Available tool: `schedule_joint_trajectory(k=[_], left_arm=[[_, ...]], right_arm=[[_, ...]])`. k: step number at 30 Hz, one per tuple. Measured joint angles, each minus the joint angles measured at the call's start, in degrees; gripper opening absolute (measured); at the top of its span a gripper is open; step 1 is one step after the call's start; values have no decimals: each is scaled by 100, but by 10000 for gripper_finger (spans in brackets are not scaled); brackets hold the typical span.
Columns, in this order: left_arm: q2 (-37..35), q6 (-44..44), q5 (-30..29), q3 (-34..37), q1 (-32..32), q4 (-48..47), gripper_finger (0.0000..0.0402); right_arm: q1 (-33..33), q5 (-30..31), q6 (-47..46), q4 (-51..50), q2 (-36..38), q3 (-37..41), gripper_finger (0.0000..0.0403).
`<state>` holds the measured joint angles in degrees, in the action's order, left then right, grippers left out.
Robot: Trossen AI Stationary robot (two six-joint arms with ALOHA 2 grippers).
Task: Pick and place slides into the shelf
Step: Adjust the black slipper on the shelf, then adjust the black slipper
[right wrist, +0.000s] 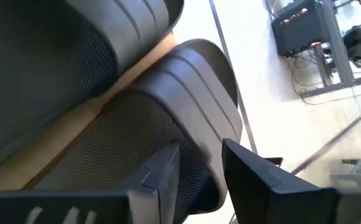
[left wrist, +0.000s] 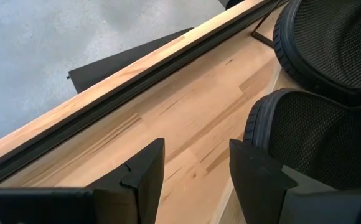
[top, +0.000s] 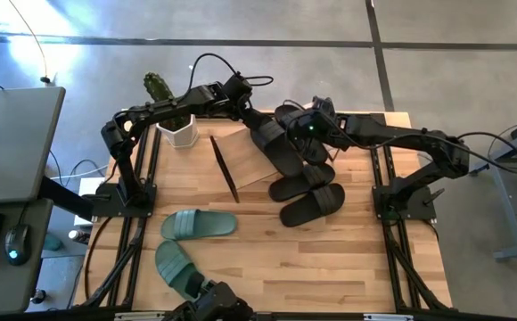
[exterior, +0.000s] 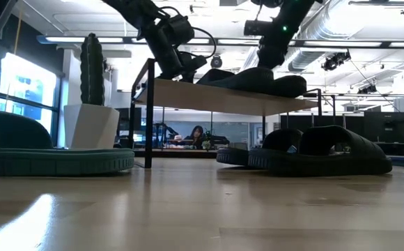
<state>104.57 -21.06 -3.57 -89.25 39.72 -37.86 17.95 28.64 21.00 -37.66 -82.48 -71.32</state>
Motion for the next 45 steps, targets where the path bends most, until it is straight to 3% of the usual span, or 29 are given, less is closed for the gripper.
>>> schedule_joint_trajectory(k=[17,27,40,45], left_arm=[[0,127,4,0,7,-138,166],[-74,125,9,2,76,-326,166],[-1034,143,65,2,70,-673,166],[-1486,175,443,2,-228,-883,166]], right_arm=[[3,-561,-302,-756,63,-222,115],[0,-699,-501,-952,487,-222,115],[-2,-1611,-1599,-1762,1374,-222,115],[0,-2426,-2423,-2468,1716,-222,115]])
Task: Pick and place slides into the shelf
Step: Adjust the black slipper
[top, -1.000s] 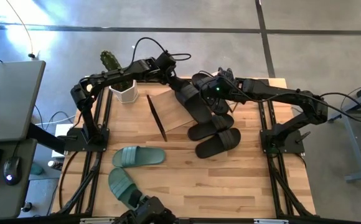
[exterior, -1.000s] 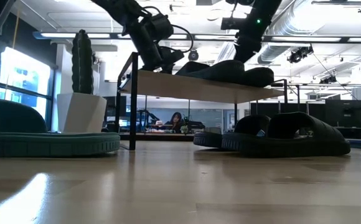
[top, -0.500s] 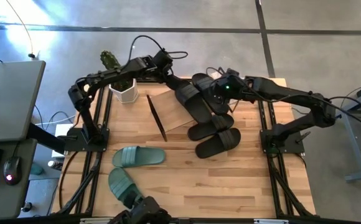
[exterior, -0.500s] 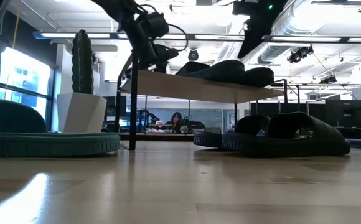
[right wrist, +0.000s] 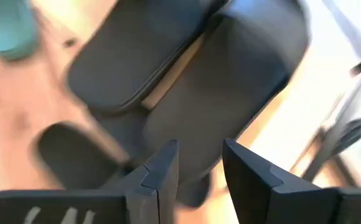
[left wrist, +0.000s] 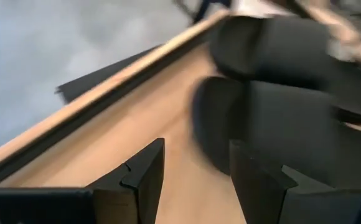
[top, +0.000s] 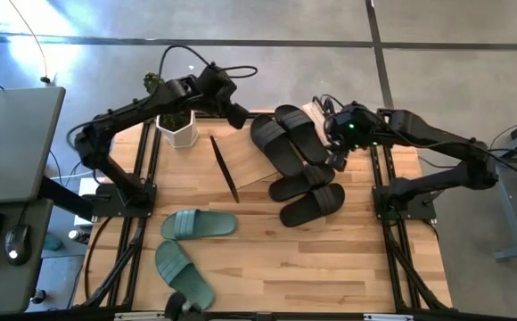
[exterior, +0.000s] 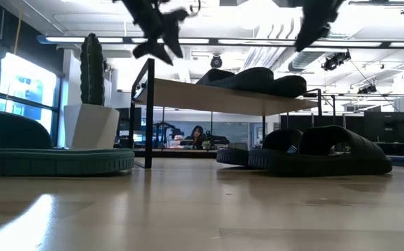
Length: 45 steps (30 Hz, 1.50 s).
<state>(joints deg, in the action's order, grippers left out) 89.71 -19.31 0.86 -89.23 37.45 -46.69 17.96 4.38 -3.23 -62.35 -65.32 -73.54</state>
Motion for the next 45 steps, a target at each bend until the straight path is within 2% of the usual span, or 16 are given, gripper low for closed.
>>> schedule_joint_trajectory(k=[7,12,16,21,25,29,35,40,45], left_arm=[[-719,139,112,0,-733,-189,165],[-1103,349,112,0,-1325,-196,165],[-1309,452,112,0,-1743,-222,165],[-1478,498,110,-1,-2184,-724,165],[-1560,514,75,0,-2510,-1267,165],[-1628,624,-29,0,-2868,-1567,165],[-1747,814,-41,0,-3334,-1745,165],[-1822,858,-43,-2,-3462,-1776,165],[-1843,857,-46,-2,-3447,-1824,165]], right_arm=[[-2,-1158,-1304,-985,477,0,115],[-282,-1360,-2356,-1672,649,0,115],[-976,-1012,-3509,-1826,649,0,115],[-2213,-212,-5380,-1737,401,0,115],[-3166,322,-6680,-1581,-138,0,115],[-3805,731,-7531,-1451,-985,0,115],[-4207,1441,-8249,-1489,-2360,0,115],[-4240,1416,-8730,-1534,-3127,0,115],[-4216,1333,-8830,-1411,-3474,0,115]])
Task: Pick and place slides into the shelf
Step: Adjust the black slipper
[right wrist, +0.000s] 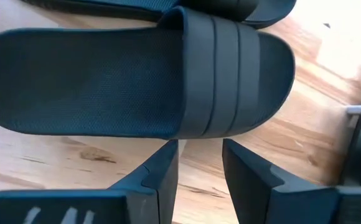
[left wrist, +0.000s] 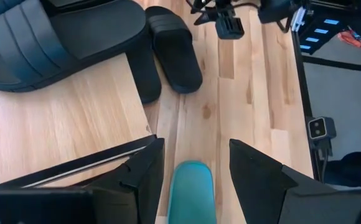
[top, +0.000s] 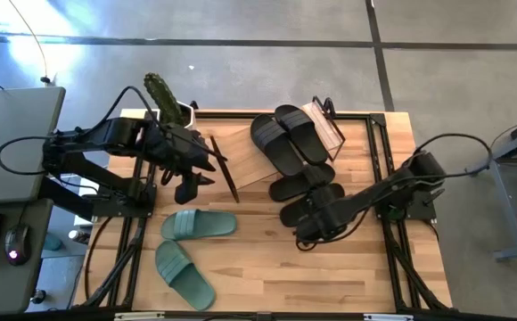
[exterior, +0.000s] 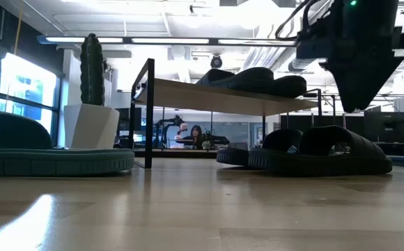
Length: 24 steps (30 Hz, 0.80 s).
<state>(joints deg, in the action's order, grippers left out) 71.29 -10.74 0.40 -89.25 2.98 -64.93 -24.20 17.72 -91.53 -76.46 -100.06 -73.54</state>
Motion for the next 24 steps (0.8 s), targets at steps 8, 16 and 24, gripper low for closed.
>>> schedule_joint_trajectory(k=[8,16,24], left_arm=[[0,138,0,0,-2,4,165],[0,147,2,2,-2,15,165],[0,149,0,0,0,13,165]], right_arm=[[143,96,36,144,-181,7,115],[356,176,289,203,-537,13,115],[458,324,417,125,-795,13,115]])
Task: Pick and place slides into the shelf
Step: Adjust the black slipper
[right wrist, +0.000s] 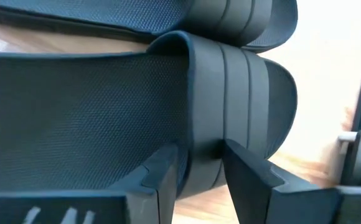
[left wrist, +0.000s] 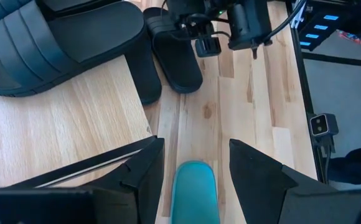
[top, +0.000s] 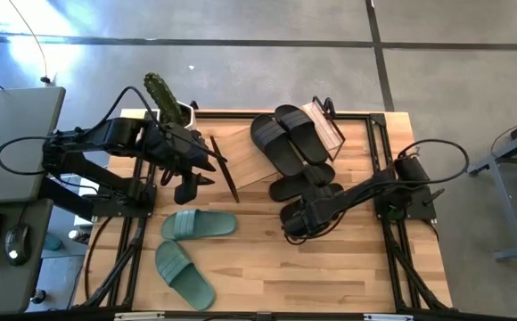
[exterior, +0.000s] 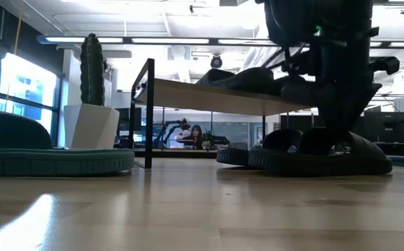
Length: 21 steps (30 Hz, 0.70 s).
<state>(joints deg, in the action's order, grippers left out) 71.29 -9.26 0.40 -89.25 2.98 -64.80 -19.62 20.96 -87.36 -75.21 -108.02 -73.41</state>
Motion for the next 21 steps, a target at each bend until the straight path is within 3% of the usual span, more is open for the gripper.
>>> schedule_joint_trajectory(k=[10,13,18,21], left_arm=[[0,0,0,2,-1,29,165],[0,0,0,0,-2,31,165],[0,0,1,0,-1,31,165],[0,-2,0,2,-2,31,165]], right_arm=[[7,-1,29,-504,-309,1,109],[-31,18,22,-600,-309,2,87],[-164,87,40,-691,-309,2,17],[-292,82,-27,-843,-310,-17,9]])
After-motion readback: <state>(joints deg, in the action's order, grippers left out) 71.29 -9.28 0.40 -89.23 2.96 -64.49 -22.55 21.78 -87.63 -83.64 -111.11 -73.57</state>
